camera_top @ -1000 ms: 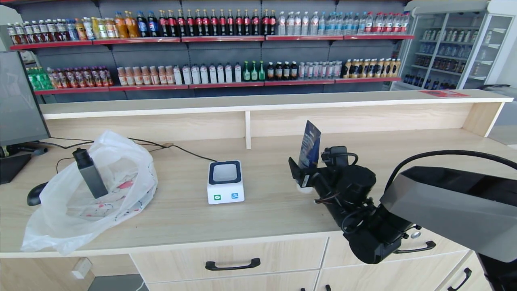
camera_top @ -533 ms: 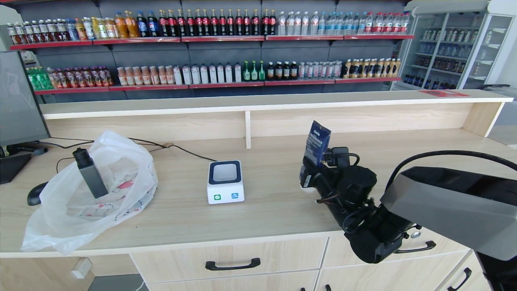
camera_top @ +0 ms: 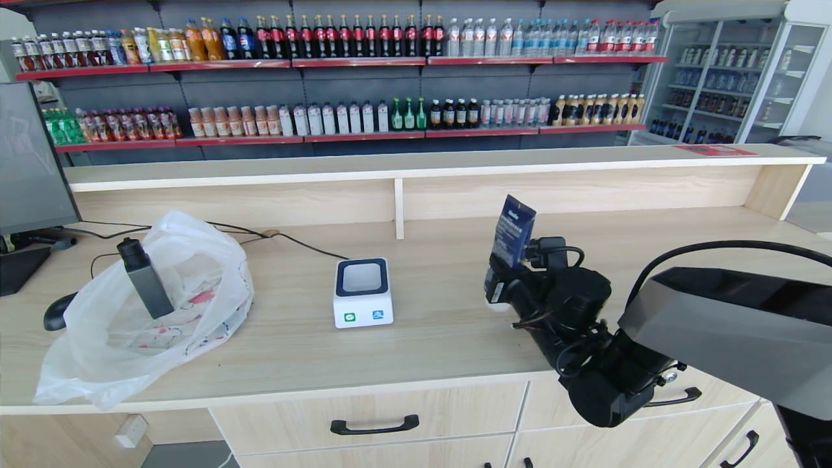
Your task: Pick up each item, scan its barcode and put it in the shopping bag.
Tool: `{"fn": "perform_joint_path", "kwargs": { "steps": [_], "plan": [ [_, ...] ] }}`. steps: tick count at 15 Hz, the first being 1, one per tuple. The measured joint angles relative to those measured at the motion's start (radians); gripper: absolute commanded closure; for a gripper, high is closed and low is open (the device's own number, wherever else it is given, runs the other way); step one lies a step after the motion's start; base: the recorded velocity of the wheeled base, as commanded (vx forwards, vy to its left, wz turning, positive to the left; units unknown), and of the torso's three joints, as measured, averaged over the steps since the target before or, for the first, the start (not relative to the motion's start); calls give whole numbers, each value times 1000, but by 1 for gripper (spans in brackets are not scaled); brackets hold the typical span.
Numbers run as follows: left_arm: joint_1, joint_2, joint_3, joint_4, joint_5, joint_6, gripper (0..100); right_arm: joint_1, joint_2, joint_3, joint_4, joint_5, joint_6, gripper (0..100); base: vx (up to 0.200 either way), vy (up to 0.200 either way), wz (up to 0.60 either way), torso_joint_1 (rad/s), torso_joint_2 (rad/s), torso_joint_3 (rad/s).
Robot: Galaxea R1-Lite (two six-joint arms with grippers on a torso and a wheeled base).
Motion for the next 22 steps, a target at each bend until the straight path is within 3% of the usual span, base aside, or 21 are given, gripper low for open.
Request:
{"fn": "perform_joint_path", "kwargs": {
  "steps": [6,14,22],
  "plan": [
    [-1,0,0,2,0,6,100,-3,-122,88,0,-3,-5,100,0,0,0,0,0,0],
    [-1,0,0,2,0,7,100,5,-421,344,-2,-8,-17,100,0,0,0,0,0,0],
    [-1,0,-1,2,0,7,100,-2,-627,491,-2,-8,-13,100,0,0,0,0,0,0]
  ]
}}
